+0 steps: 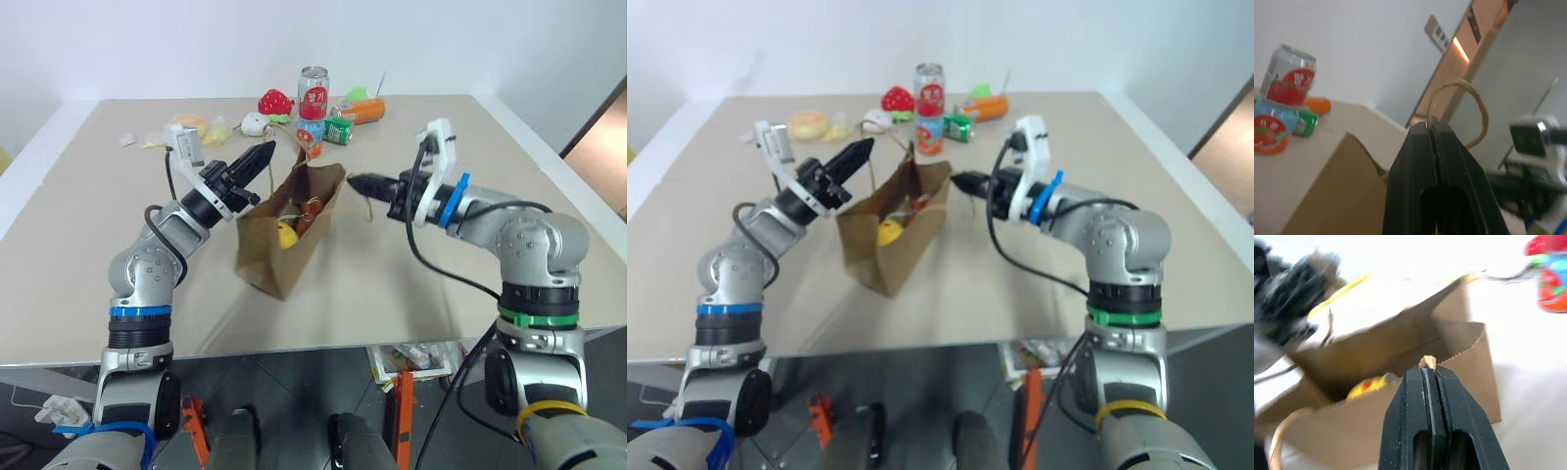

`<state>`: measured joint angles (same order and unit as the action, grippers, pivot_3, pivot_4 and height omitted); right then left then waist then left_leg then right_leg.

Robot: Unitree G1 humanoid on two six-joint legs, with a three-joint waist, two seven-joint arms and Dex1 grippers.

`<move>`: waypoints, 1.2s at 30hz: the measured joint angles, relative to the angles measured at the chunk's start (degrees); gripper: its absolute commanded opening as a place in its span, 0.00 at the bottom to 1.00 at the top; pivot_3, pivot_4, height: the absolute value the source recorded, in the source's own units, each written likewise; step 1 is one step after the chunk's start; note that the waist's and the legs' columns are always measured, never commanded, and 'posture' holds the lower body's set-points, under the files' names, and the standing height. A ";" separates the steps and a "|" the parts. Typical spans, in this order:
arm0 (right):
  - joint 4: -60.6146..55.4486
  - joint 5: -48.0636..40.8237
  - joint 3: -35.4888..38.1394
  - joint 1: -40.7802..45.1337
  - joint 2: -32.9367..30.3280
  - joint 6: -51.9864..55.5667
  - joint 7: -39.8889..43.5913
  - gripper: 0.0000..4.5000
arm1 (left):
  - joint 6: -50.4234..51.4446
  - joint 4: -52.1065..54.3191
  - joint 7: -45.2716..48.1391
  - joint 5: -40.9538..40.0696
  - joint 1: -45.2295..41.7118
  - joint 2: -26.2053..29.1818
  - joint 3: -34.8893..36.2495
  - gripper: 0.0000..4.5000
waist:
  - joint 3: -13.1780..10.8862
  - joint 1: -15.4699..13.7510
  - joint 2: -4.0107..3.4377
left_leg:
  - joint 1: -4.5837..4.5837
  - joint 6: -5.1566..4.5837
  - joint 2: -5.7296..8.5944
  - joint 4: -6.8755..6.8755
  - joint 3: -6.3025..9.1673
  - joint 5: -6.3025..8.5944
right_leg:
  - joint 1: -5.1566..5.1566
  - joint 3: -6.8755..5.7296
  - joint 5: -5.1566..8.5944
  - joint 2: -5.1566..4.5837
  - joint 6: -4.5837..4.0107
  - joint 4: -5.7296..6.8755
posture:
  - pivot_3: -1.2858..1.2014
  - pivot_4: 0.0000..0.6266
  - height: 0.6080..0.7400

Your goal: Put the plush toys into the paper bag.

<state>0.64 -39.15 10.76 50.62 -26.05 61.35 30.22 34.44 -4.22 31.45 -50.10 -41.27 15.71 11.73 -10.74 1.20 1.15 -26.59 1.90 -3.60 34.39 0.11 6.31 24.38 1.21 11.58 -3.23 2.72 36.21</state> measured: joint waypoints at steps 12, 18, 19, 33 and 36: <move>-1.56 -3.80 2.74 1.35 1.84 2.67 -4.04 0.01 | 3.13 -5.39 -6.40 0.39 -2.64 -1.55 2.80 0.00 | 0.00 0.00 0.00 | -0.02 0.00 0.01 0.00 0.01 0.00 | 0.01 0.00 0.01 -0.01 0.00 0.00 | 0.52 0.24 1.00; -2.25 -4.01 1.24 -0.51 1.93 3.05 -3.81 0.41 | 3.10 -4.63 -5.89 1.26 -2.60 -1.79 2.42 0.43 | 0.00 0.00 0.00 | -0.02 0.00 0.01 0.00 0.01 0.00 | 0.01 0.00 0.00 -0.01 0.00 0.00 | 0.52 0.24 1.00; -2.25 -4.01 0.93 -0.55 1.92 3.05 -3.50 0.49 | 3.19 -3.67 -5.56 1.12 -2.58 -1.84 2.24 0.51 | 0.00 0.01 0.00 | -0.03 0.00 0.01 0.00 0.01 0.00 | 0.01 0.00 0.01 -0.01 0.00 0.00 | 0.52 0.24 1.00; -1.38 -4.56 0.98 -0.35 0.11 2.95 -1.19 0.95 | 8.03 3.26 0.44 -8.36 -0.38 -1.57 4.05 0.98 | 0.00 0.04 0.00 | -0.02 0.00 0.00 0.01 0.01 0.00 | 0.02 0.00 0.00 0.00 -0.01 -0.01 | 0.52 0.24 1.00; -1.38 -5.50 1.62 -0.31 -0.69 2.95 -0.25 0.95 | 12.04 5.65 5.02 -11.33 2.21 1.72 3.63 0.98 | 0.00 0.12 0.00 | -0.02 0.00 0.00 0.00 0.01 0.00 | 0.02 0.00 0.01 -0.01 -0.02 -0.01 | 0.52 0.24 1.00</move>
<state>-0.75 -44.65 12.37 50.31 -26.74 64.30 29.97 46.49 1.43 36.47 -61.43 -39.06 17.43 15.35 -10.75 1.32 1.14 -26.61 1.90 -3.60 34.39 0.12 6.31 24.41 1.21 11.59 -3.24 2.69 36.20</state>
